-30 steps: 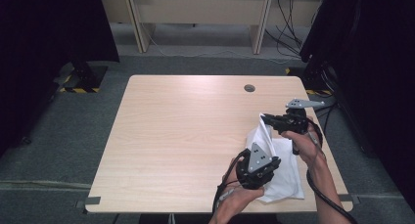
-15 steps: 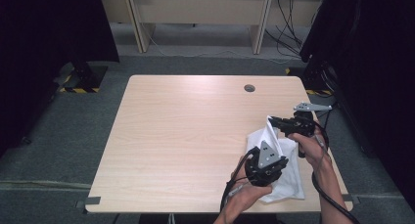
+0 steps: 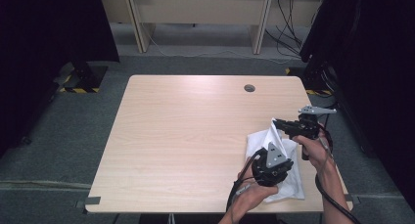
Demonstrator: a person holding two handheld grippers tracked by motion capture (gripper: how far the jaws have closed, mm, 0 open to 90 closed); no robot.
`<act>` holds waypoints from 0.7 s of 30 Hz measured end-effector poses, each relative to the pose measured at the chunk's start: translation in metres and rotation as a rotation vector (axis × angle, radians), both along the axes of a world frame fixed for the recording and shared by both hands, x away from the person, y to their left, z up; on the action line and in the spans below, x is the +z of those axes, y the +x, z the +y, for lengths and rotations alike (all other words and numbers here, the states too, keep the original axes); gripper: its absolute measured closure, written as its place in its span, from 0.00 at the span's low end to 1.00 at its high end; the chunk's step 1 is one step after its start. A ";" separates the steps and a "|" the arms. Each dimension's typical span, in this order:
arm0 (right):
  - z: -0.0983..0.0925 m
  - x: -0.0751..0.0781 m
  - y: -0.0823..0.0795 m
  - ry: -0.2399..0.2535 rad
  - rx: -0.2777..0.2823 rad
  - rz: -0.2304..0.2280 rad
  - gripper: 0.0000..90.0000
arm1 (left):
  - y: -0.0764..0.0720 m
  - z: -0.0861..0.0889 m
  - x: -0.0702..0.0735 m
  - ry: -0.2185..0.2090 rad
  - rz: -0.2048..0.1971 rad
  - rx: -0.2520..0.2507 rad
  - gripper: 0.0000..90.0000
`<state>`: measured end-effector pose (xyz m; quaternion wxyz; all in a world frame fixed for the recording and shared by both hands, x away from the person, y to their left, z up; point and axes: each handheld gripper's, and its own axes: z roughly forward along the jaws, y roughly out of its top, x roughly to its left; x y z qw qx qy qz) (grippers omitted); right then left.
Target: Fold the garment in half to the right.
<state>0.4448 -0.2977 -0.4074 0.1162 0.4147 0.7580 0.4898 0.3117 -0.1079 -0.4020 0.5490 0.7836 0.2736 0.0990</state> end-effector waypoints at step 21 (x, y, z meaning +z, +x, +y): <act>-0.008 -0.005 -0.001 -0.013 -0.026 0.006 0.90 | 0.001 -0.004 0.000 0.002 0.001 -0.013 0.94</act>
